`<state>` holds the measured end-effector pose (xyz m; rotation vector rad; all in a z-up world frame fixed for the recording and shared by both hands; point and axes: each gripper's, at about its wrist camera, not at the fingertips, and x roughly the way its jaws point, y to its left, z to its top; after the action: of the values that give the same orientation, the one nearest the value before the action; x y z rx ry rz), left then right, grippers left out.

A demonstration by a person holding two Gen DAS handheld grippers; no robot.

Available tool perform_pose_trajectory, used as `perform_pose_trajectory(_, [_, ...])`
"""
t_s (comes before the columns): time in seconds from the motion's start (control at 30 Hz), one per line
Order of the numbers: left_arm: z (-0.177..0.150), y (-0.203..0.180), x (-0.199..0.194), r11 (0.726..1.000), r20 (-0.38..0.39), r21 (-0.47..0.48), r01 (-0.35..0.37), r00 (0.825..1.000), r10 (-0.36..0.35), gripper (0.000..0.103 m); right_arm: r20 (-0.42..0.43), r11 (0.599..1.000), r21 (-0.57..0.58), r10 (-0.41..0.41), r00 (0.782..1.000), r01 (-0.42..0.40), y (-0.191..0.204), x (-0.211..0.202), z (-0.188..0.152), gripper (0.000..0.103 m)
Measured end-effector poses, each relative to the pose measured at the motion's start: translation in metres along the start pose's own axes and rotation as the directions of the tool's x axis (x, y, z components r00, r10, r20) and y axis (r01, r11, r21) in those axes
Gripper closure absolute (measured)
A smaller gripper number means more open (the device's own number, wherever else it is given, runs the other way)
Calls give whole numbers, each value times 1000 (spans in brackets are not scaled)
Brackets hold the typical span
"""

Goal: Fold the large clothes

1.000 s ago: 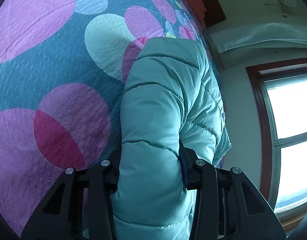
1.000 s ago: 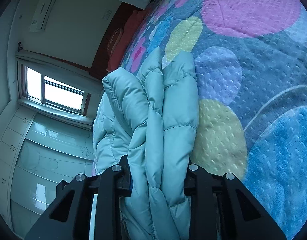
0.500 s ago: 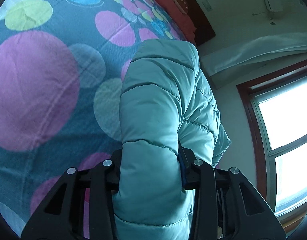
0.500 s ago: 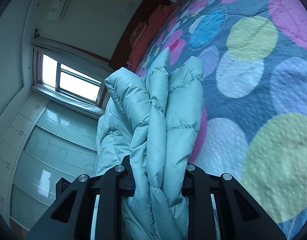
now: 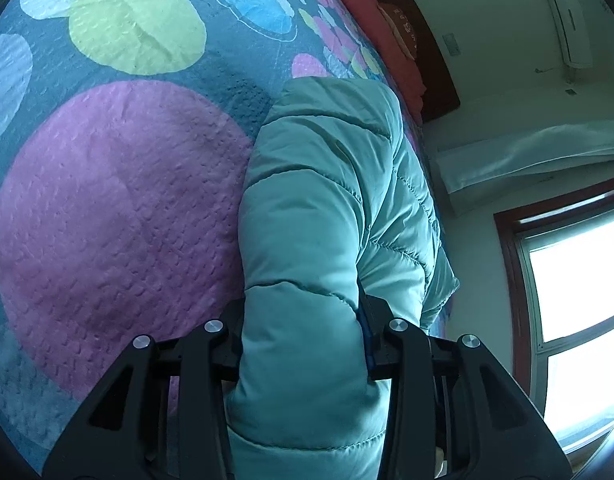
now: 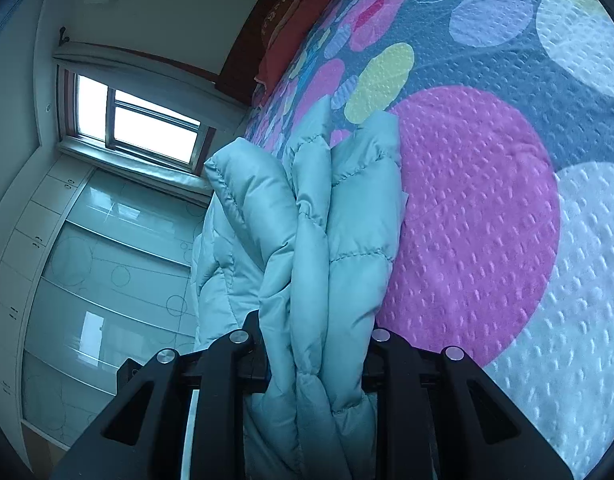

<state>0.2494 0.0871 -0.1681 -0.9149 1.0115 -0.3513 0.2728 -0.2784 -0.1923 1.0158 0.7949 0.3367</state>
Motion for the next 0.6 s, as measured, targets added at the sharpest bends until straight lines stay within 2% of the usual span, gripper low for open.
perform_pose_trajectory(0.17, [11,5,-7,999,-35,2,42,998,-42,52,-39,998,-37,-50,998,49,8,-12,9,62])
perform_pose_trajectory(0.2, [15,6,-11,999,-33,-1,52,998,-52,49,-39,996,-56,-65,997,63,10,-17,10,54])
perform_pose_trajectory(0.23, [21,9,-15,998,-26,0,59,998,-59,41,-30,995,-69,-76,997,74,12,-21,13,44])
perform_pose_trajectory(0.27, [26,11,-19,998,-13,5,58,998,-58,34,-16,994,-75,-82,996,81,13,-25,16,41])
perform_pose_trajectory(0.33, [39,11,-19,999,-11,18,49,999,-49,31,2,994,-71,-79,997,79,13,-29,26,38])
perform_pose_trajectory(0.43, [53,13,-8,998,-50,-7,60,997,-61,30,-3,996,-41,-80,997,80,10,-23,44,35])
perform_pose_trajectory(0.6, [66,11,7,1000,-35,16,2,999,-1,31,-21,996,-5,-86,996,86,4,-5,65,35])
